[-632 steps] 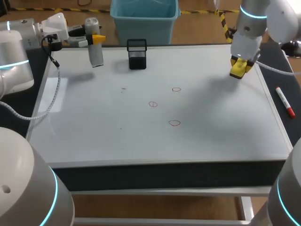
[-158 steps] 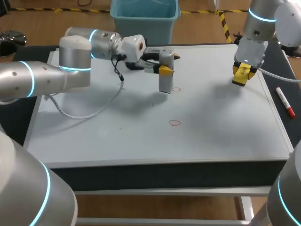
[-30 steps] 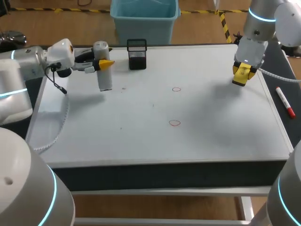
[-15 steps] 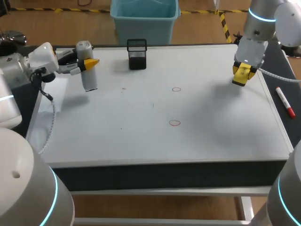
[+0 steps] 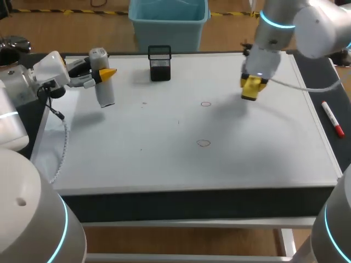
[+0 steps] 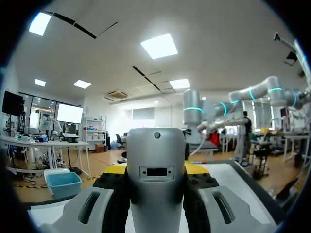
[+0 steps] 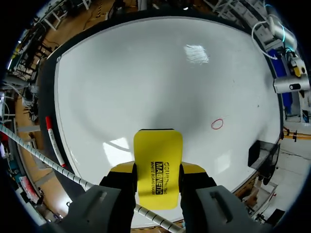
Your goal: Pick up the inspection probe, press it on each red-marked spot on the whiteboard one by one, put down the probe, pick up the eraser, and wipe off all the red marks.
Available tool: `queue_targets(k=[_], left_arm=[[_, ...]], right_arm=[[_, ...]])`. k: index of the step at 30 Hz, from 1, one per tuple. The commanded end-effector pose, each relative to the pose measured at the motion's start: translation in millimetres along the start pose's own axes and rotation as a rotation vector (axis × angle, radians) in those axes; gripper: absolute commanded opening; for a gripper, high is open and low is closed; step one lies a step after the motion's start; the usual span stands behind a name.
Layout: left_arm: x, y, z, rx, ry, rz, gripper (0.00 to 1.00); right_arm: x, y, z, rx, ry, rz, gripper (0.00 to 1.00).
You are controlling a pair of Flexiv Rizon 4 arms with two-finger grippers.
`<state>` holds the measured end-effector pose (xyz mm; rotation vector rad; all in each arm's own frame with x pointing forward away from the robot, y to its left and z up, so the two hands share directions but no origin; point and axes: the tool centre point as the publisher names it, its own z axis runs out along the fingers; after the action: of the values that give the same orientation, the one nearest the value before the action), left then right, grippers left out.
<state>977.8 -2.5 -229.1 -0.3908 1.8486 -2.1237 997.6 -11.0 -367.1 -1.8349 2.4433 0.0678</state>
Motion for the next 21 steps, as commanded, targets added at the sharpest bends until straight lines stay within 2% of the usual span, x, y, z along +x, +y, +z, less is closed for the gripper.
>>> queue_targets(k=[1, 8, 16, 21], left_arm=[[1.0, -1.6, -0.2, -0.001, -0.003, 0.001, 0.00], [1.0, -1.6, -0.2, -0.001, -0.003, 0.001, 0.00], [1.0, -1.6, -0.2, -0.001, -0.003, 0.001, 0.00], [1.0, -1.6, -0.2, -0.001, -0.003, 0.001, 0.00]], right_arm=[[-38.1, 20.4, 1.0, 0.015, 0.018, -0.067, 0.00], [-90.1, 46.5, 15.3, -0.026, 0.016, -0.199, 0.00], [-126.7, 59.1, 38.1, -0.071, 0.067, -0.294, 0.00], [-141.1, 60.6, 51.2, -0.089, 0.082, -0.337, 0.00]])
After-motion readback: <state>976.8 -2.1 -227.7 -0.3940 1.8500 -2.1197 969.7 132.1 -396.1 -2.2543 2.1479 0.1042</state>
